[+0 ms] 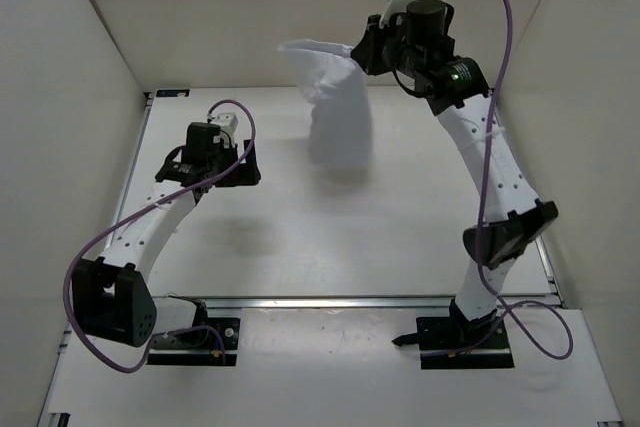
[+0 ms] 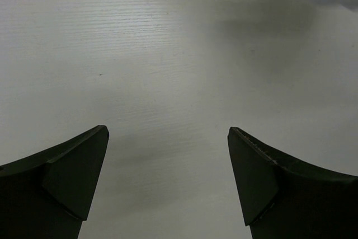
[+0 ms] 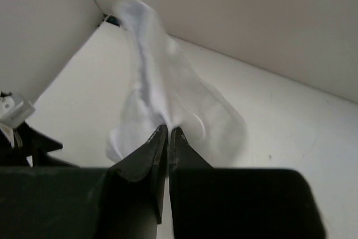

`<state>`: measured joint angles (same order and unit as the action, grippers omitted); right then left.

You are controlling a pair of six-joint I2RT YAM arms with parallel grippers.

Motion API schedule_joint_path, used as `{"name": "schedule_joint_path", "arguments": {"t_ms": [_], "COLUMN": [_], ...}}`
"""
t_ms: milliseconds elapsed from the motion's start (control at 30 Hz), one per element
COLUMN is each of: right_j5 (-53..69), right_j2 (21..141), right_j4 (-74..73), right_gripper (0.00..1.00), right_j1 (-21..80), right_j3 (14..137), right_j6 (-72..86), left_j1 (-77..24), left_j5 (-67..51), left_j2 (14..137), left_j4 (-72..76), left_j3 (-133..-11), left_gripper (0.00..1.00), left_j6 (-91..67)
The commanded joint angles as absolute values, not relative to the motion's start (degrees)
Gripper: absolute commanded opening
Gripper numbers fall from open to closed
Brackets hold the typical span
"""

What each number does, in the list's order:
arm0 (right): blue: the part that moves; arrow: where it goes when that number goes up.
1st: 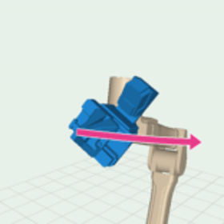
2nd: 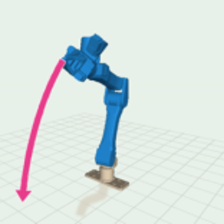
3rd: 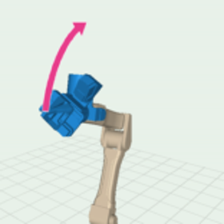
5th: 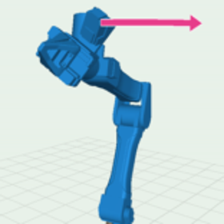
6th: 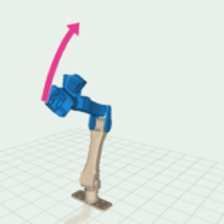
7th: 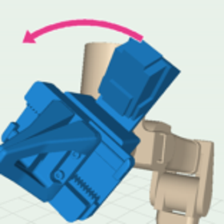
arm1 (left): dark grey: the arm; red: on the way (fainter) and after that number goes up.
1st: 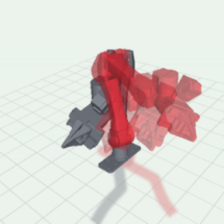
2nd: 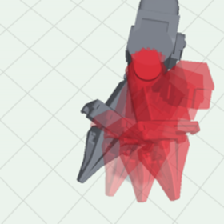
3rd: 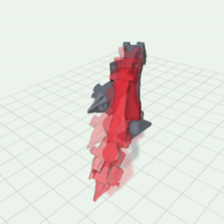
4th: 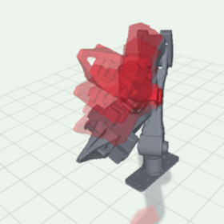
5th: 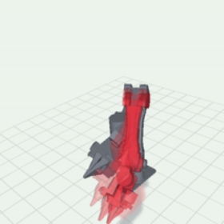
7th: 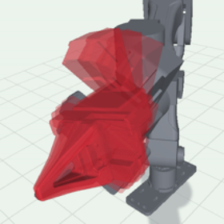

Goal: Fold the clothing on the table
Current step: Move the skirt to the center of the board

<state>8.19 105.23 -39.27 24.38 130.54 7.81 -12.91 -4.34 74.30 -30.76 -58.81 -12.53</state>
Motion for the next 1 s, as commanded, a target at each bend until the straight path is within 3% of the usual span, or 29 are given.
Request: {"name": "schedule_joint_path", "arguments": {"t_ms": [0,100,333,367,400,433,500,567,600,833,967], "right_j5": [10.02,15.96,23.81,24.25,24.61,25.22,24.01,20.58,19.78,17.41,18.27], "right_j2": [94.60,83.51,76.29,76.03,76.37,76.20,75.07,72.34,70.85,68.03,68.82], "right_j4": [-34.22,-20.85,-11.70,-10.47,-11.24,-11.86,-14.40,-15.47,-15.99,-20.91,-21.89], "right_gripper": [0.00,0.00,0.03,0.10,0.33,0.49,0.60,0.92,0.99,0.99,0.97], "right_j1": [21.63,15.75,8.17,7.56,7.38,7.56,7.99,7.82,7.30,0.09,-2.54], "right_j3": [113.48,88.51,54.37,52.32,50.64,50.10,50.18,50.62,50.71,47.90,44.58], "right_j6": [11.77,17.81,23.63,23.73,23.73,23.03,21.98,20.31,19.95,16.00,14.85], "left_j1": [-12.66,-12.92,-13.80,-13.89,-13.97,-14.15,-14.32,-14.68,-15.46,-28.36,-35.05], "left_j5": [-5.63,-5.71,-6.85,-6.42,-6.85,-6.59,-6.95,-8.60,-9.83,-21.78,-28.64], "left_j2": [70.23,69.26,67.50,67.33,67.15,66.89,66.80,66.45,66.71,64.60,65.56], "left_j4": [-29.62,-29.62,-30.06,-29.97,-30.14,-29.97,-30.32,-30.32,-30.50,-19.61,-8.81], "left_j3": [-60.65,-60.03,-57.48,-57.22,-56.96,-57.04,-56.87,-56.86,-56.78,-46.25,-39.73], "left_gripper": [0.99,0.98,0.99,0.99,0.99,0.98,0.99,0.98,0.99,0.99,0.93], "left_j6": [-13.36,-13.10,-13.27,-13.01,-13.44,-13.36,-13.36,-13.53,-14.32,-28.45,-36.98]}}
